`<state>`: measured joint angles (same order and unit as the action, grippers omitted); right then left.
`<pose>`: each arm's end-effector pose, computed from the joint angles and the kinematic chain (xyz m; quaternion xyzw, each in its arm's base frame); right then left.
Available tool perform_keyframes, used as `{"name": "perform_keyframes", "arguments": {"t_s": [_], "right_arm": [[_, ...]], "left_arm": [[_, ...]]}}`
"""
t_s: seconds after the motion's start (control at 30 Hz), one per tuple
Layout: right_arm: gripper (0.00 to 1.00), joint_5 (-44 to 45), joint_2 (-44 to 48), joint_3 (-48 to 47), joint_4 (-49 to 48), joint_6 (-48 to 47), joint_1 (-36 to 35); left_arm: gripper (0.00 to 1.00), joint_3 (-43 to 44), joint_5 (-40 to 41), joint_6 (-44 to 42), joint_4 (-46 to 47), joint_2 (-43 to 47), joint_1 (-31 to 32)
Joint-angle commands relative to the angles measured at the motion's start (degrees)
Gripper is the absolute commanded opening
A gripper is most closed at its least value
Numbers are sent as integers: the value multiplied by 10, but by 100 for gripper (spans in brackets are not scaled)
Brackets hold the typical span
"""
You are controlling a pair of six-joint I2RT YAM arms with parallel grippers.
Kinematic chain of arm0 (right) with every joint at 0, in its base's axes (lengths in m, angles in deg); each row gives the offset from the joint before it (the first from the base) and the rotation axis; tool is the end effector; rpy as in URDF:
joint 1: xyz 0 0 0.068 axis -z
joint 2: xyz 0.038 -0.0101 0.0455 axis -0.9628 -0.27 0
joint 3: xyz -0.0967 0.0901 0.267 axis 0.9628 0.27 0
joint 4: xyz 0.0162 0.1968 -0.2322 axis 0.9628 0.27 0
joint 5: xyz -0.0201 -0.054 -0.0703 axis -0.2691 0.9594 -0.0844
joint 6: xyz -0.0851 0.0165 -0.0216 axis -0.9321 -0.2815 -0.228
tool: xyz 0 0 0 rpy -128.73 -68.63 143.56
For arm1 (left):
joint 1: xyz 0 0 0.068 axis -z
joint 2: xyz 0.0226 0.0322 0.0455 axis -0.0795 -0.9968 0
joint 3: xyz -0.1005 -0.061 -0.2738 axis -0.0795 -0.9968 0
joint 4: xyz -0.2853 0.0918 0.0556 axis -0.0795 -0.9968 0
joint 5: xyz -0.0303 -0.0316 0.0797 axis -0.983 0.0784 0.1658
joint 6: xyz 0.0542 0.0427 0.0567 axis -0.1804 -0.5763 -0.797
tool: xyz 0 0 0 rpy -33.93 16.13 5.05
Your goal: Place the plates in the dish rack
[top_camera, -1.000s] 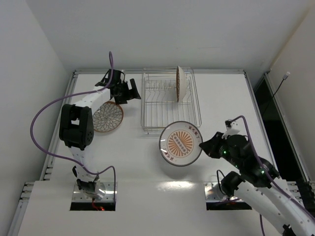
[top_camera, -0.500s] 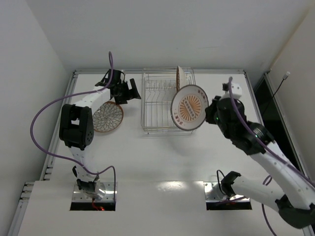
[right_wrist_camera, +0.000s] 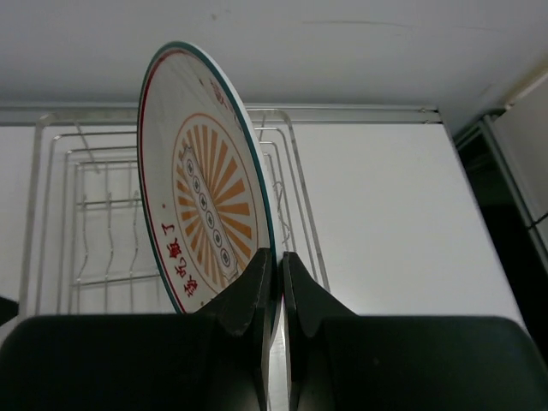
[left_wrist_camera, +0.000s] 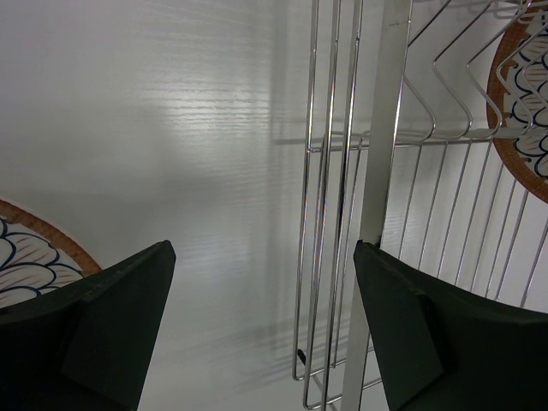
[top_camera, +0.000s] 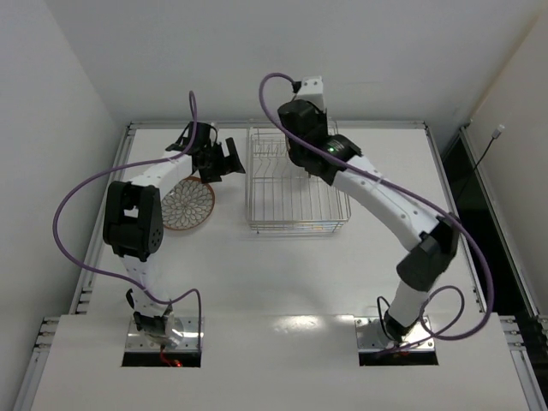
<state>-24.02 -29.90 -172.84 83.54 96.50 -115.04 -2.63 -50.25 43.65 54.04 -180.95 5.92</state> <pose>0.3847 0.2473 0.4218 0.0857 0.7900 -0.0918 0.6001 0.4945 -0.1113 0.1977 -0.1328 0.9212 -0.2339 0.2810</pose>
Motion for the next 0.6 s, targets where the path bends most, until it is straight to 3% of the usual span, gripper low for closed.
{"name": "perform_keyframes", "arguments": {"t_s": [0.0,0.27,0.57], "right_arm": [[0,109,-59,-81,-51,-70,-18],[0,226,-173,-122,-195,-241,-36],[0,258,-244,-135,-276,-331,-30]], "left_arm": [[84,5,-21,9,20,24,2],[84,5,-27,9,15,24,2],[84,5,-27,9,15,30,2]]}}
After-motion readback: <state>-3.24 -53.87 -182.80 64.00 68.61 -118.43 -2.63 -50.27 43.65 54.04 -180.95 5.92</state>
